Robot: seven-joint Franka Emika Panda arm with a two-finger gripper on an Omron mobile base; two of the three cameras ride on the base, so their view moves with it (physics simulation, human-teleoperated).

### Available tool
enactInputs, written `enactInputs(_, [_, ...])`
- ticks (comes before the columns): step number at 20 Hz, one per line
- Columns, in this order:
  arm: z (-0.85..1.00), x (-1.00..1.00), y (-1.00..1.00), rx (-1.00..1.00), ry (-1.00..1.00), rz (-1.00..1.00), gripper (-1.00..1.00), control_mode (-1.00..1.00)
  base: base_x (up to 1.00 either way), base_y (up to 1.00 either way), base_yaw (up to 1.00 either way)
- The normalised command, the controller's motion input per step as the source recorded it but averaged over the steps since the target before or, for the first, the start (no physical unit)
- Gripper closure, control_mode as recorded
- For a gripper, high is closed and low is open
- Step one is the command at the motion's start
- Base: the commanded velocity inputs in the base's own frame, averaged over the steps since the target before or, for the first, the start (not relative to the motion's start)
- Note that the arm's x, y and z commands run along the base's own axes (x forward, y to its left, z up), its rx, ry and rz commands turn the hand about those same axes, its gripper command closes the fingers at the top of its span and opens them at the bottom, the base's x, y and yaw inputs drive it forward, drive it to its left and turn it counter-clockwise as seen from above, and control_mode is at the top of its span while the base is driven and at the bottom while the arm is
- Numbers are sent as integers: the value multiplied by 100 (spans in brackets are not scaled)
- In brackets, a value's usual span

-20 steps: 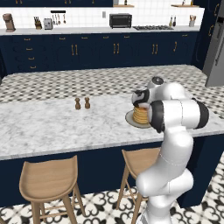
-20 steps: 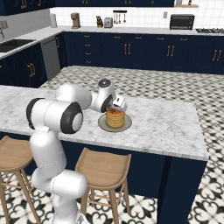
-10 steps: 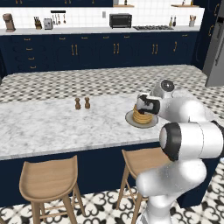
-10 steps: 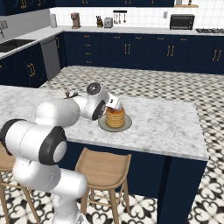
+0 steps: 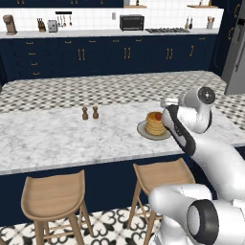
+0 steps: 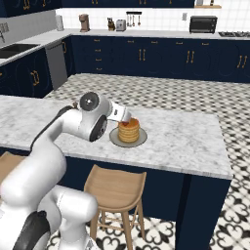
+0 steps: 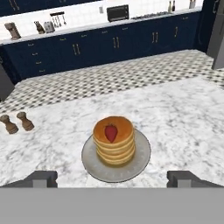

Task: Take the strawberry from the fridge and place it on top of the pancake, located on the dining counter.

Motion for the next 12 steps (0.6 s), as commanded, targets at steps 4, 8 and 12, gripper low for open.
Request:
enactInputs(4, [92, -100, 13, 0, -3, 3, -100, -100, 0, 0, 0])
enactInputs(8, [72, -100, 31, 0, 0, 2, -100, -100, 0, 0, 0])
enactInputs(12, [41, -100, 34, 0, -1, 2, -100, -100, 0, 0, 0])
